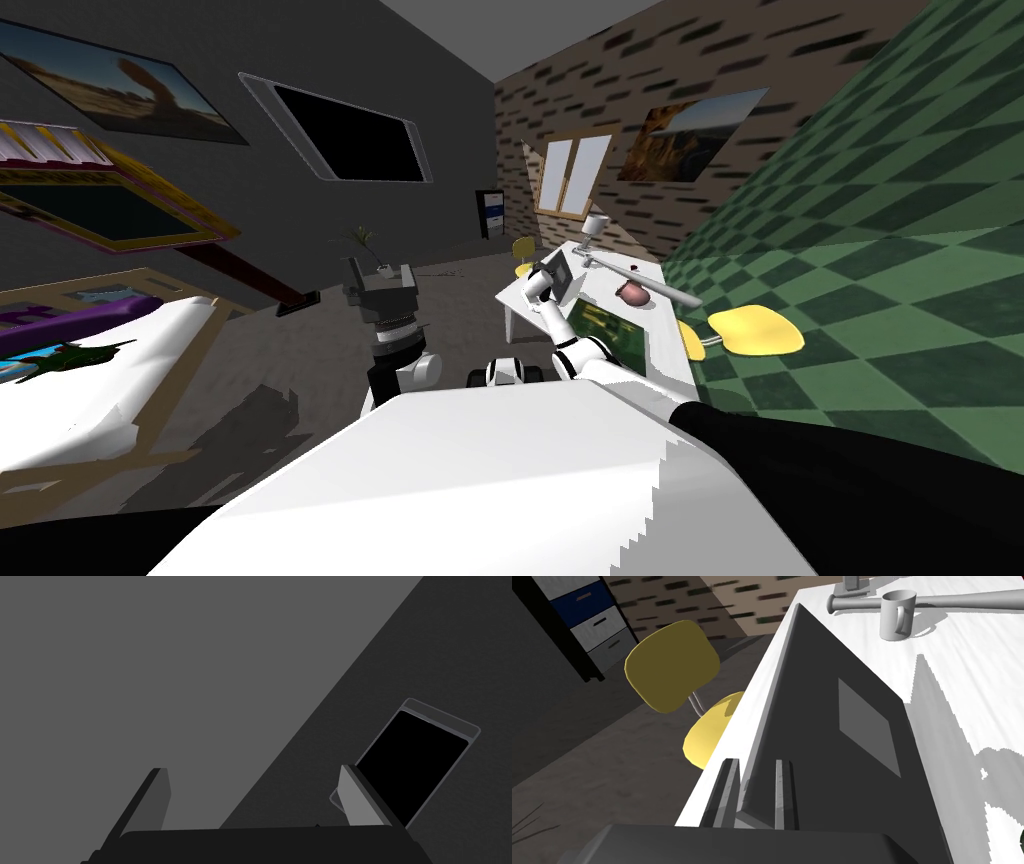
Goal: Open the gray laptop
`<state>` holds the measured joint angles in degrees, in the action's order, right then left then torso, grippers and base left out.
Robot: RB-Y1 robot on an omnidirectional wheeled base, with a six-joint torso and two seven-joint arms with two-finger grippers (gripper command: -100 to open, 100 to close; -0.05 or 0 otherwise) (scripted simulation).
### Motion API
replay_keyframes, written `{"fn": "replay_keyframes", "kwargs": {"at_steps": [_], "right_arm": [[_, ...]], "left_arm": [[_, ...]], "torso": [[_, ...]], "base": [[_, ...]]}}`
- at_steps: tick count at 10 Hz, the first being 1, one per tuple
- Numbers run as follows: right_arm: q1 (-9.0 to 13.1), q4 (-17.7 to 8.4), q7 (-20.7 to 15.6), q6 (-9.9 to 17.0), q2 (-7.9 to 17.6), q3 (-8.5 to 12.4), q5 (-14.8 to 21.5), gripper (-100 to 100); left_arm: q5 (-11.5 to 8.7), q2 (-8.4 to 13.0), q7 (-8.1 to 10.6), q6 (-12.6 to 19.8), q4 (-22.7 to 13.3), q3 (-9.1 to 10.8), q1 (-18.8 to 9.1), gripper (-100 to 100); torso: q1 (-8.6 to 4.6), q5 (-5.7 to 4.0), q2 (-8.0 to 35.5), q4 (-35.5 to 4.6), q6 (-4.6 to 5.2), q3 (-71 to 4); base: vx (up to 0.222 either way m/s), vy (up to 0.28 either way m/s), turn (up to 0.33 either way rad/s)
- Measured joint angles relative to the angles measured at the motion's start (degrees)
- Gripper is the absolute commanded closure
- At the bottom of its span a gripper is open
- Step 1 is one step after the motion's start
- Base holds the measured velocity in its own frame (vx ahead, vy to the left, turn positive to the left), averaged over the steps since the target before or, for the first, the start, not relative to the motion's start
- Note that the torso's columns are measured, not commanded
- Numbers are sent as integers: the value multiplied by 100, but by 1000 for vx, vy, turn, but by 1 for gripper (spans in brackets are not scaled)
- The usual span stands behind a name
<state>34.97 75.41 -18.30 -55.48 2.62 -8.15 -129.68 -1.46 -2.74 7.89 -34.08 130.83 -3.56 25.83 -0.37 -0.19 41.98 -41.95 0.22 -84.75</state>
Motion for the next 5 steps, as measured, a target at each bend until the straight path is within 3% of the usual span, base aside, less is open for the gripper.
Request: {"fn": "replay_keyframes", "kwargs": {"at_steps": [5], "right_arm": [[-21,-324,-443,-158,-6,-52,116,100]], "left_arm": [[0,0,0,0,0,0,0,0]], "torso": [[17,11,14,-21,-9,8]], "base": [[44,47,27]]}}
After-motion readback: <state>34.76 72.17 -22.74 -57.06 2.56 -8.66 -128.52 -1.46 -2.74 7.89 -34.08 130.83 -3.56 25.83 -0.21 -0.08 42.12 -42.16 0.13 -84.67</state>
